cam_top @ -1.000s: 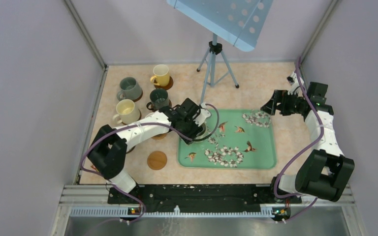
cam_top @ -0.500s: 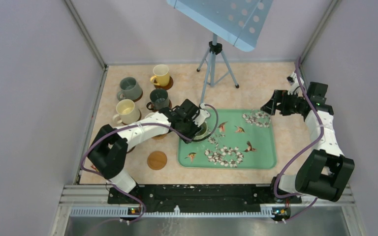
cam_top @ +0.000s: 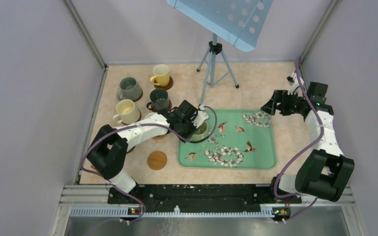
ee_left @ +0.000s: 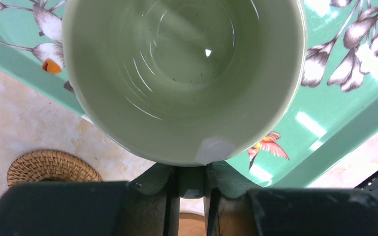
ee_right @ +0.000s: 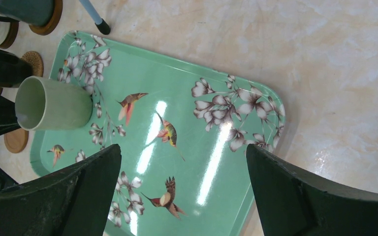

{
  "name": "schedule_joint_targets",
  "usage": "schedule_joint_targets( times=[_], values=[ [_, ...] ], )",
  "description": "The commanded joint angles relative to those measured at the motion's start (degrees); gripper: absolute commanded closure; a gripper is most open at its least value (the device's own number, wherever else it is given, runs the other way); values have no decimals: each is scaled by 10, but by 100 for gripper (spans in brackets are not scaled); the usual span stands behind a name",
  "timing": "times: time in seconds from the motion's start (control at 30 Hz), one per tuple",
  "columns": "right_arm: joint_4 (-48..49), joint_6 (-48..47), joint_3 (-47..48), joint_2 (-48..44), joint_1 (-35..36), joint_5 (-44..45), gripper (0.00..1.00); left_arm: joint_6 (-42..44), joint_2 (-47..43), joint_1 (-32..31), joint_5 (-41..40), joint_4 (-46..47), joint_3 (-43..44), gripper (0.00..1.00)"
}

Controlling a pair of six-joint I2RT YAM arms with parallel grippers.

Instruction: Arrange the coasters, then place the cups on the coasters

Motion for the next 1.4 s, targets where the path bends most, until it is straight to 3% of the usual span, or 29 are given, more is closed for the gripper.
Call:
schedule_joint_targets(
  times=[0.0,0.53,0.7,1.37],
  values=[
    [4,-8,9,1,3,-6,4,25,-50,11,25,-1,-9,99],
    [5,-10,8,8,3,-4,4,143,-212,77,179,-97,-70,100],
    [3,-11,9,11,2,-5,4,185,-246,130,223,-125,-72,100],
    [6,-10,6,13,3,-5,4,369,-349,229,194,-258,-143,100]
  ],
)
